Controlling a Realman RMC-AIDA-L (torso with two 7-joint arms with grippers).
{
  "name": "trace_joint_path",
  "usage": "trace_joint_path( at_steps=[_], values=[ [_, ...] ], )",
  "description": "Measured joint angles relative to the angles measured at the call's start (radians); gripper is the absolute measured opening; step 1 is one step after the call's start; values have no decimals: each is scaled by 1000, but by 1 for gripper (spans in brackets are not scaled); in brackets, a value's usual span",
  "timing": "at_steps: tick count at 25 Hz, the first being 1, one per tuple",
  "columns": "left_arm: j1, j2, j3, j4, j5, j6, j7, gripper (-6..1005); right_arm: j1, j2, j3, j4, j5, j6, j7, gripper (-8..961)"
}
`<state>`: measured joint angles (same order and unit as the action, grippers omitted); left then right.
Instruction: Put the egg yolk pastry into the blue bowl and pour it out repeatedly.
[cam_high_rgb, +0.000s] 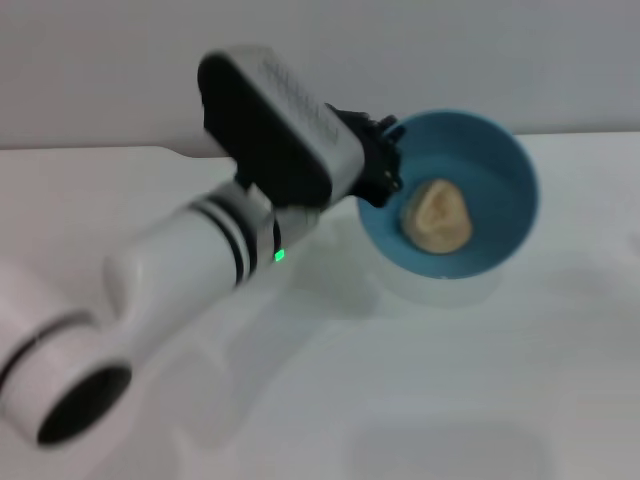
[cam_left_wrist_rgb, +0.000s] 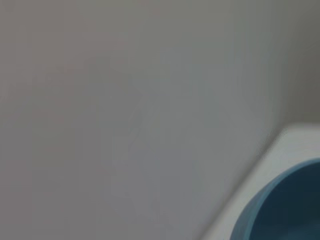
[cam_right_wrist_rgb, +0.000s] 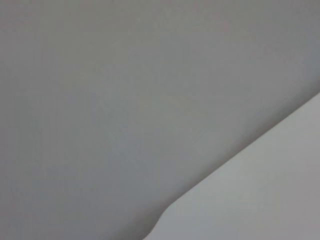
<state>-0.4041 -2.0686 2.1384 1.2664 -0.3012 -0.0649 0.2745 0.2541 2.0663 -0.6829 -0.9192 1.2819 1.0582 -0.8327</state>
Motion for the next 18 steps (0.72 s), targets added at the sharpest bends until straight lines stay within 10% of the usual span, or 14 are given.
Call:
trace_joint_path(
  at_steps=[9,18],
  values=[
    [2,-10,265,-421,-77,1010,82,17,6,2,-10,7,1,3,0,313],
    [-72,-10,420,-443,-392,1133,400,17,15,4,-10,29,1,3,0,314]
  ],
)
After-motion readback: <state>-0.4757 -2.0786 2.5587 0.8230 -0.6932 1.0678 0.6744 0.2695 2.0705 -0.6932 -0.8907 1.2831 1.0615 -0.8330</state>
